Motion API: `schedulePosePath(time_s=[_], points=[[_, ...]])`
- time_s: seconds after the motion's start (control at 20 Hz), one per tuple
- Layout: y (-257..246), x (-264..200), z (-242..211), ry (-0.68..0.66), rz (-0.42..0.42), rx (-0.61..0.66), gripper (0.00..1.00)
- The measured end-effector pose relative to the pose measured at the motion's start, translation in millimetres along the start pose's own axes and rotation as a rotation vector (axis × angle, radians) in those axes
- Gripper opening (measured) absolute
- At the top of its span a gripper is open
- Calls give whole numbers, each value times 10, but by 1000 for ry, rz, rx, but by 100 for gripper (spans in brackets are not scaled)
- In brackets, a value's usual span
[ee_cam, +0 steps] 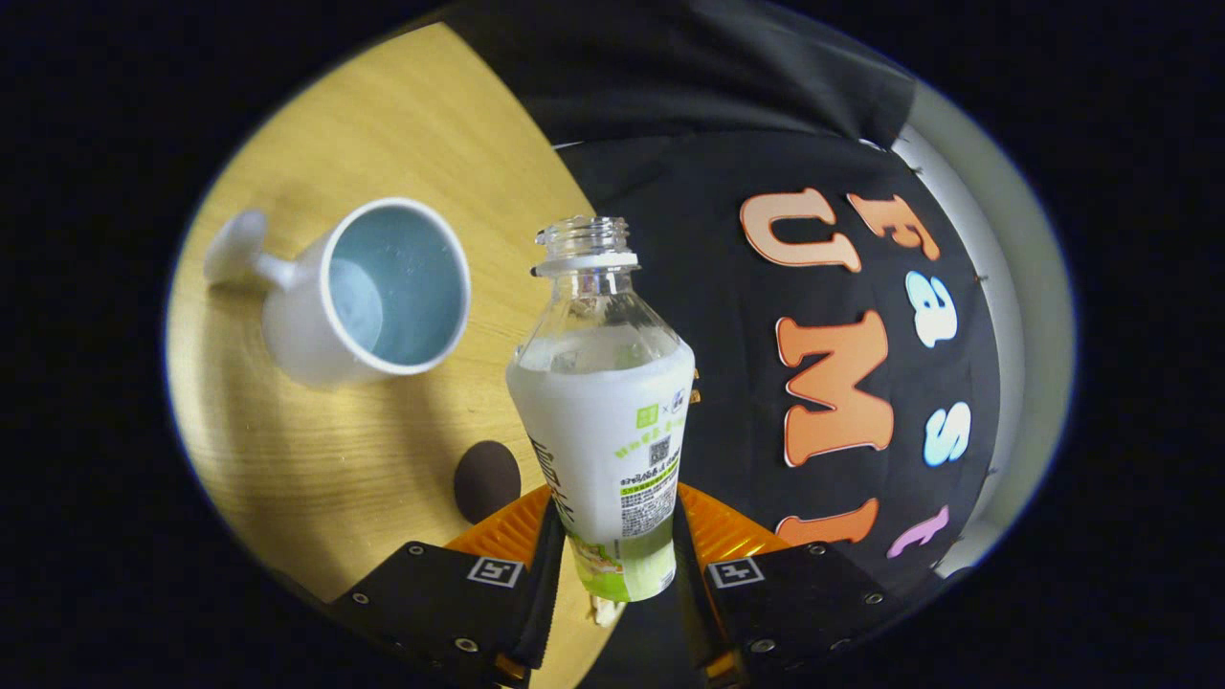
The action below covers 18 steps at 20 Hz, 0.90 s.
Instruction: Take the bottle from table, then pour the juice into the cup, finally place the bottle on the coaster
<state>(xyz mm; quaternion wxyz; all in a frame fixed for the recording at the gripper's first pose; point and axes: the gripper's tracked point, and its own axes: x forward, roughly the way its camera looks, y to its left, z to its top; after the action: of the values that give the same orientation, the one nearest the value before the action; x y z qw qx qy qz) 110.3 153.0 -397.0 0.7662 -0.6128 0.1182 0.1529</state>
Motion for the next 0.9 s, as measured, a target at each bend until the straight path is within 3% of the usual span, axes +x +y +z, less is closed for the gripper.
schedulePosePath(time_s=[0.2, 0.4, 0.75, 0.9], points=[[99, 50, 73, -3, 84, 298, 56], [-26, 145, 82, -4, 54, 532, 56], [49, 441, 4, -12, 78, 943, 56], [-21, 568, -136, -10, 22, 1076, 56]])
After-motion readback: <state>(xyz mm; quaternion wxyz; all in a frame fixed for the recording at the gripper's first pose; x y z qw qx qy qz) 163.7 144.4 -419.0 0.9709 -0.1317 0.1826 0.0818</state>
